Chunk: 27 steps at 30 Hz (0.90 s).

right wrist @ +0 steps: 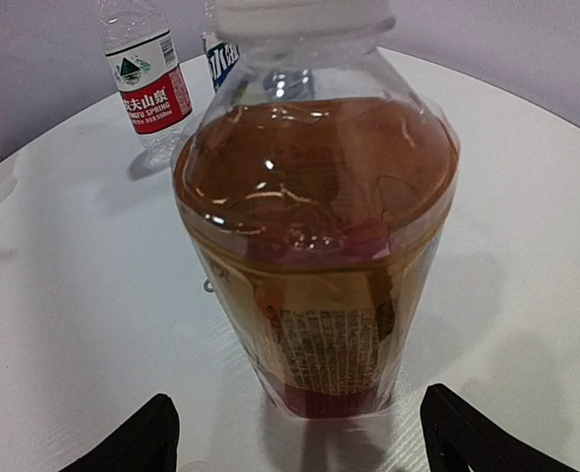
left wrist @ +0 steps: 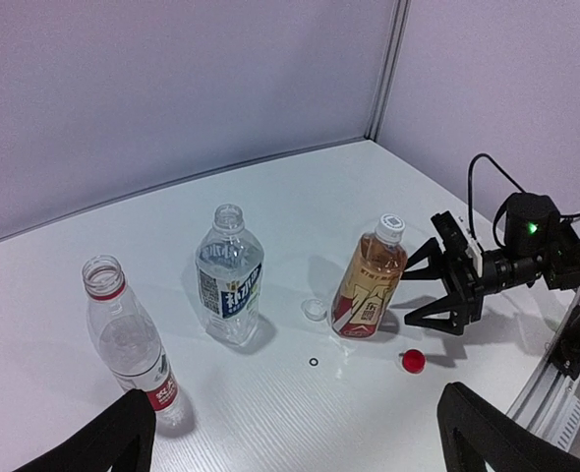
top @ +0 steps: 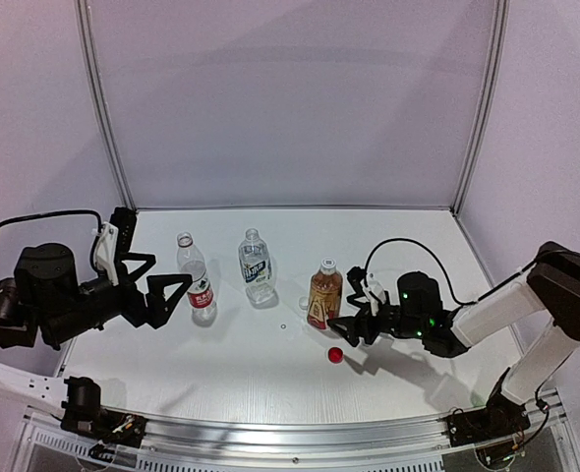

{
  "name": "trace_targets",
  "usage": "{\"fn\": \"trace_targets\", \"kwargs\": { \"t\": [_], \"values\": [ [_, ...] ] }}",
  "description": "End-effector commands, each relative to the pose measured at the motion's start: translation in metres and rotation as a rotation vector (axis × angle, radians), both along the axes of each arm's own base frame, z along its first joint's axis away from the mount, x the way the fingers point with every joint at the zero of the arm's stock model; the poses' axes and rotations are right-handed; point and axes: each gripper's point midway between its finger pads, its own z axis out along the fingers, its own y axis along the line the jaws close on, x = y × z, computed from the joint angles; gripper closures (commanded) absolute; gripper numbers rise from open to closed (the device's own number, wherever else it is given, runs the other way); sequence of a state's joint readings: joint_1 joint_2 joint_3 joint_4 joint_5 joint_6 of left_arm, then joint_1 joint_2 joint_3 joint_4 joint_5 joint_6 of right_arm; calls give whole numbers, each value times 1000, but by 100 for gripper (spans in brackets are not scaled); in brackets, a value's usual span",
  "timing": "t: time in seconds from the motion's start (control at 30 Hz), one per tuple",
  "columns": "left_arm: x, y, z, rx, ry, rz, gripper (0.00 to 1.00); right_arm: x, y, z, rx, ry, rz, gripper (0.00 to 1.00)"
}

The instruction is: Unscrew the bottle caps

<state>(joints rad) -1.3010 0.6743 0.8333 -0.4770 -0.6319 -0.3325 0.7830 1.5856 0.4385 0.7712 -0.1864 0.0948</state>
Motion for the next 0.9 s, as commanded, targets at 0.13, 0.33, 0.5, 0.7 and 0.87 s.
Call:
{"fn": "trace_targets", "kwargs": {
  "t": [0.13, 0.33, 0.5, 0.7, 0.87],
  "values": [
    [0, -2, -2, 12, -17, -12, 2, 1, 8, 21, 147, -163, 36, 12],
    [0, -6, -2, 9, -23, -25, 2, 5, 7, 12, 203, -250, 18, 9],
    [-1, -9, -2, 6, -28, -36, 2, 13, 13, -4, 183, -251, 13, 10],
    [0, -13, -4, 14, -33, -40, 2, 22, 9, 3, 168, -296, -31, 11],
    [1, -16, -5, 21, -36, -42, 2, 27, 10, 15, 176, -341, -43, 11]
  ]
}}
